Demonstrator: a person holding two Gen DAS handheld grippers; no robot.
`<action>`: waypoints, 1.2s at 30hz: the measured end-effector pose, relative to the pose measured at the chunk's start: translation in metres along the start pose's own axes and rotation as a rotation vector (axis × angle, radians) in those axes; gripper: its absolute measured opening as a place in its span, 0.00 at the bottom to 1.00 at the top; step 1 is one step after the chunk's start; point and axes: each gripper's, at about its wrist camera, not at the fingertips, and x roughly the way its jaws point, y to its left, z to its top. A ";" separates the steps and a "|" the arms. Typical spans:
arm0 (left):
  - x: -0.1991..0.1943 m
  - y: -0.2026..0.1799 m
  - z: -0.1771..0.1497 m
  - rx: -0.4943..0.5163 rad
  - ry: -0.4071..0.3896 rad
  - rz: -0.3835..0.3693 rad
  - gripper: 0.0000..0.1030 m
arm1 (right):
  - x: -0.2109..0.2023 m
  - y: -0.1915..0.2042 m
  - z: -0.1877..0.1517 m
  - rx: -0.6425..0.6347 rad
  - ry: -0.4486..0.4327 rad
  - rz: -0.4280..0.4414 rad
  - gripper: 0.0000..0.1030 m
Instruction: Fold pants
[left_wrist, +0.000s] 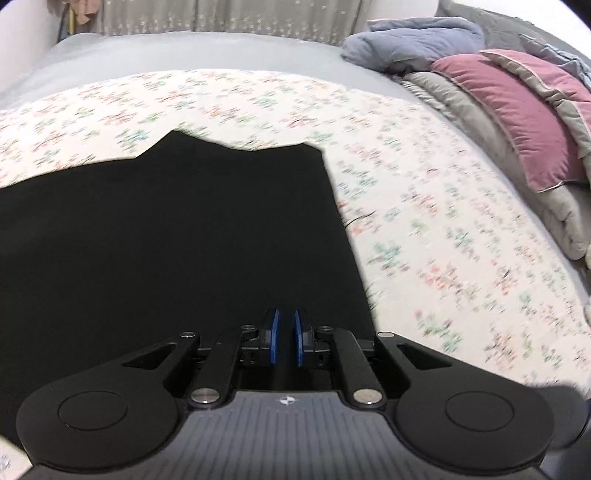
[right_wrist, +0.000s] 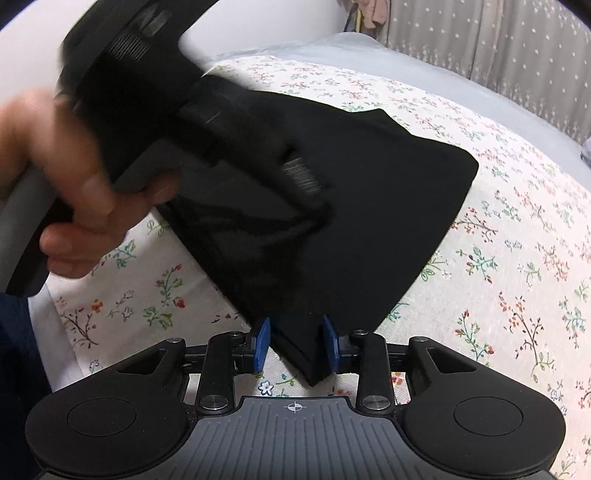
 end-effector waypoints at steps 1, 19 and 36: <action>0.002 -0.002 0.004 0.001 -0.003 -0.006 0.22 | 0.000 0.002 -0.001 -0.008 -0.003 -0.006 0.32; 0.089 -0.035 0.076 0.041 -0.005 -0.028 0.22 | 0.007 -0.015 0.000 0.059 -0.018 0.049 0.31; 0.094 -0.025 0.120 -0.010 -0.077 -0.120 0.16 | 0.008 -0.032 0.000 0.107 -0.011 0.100 0.31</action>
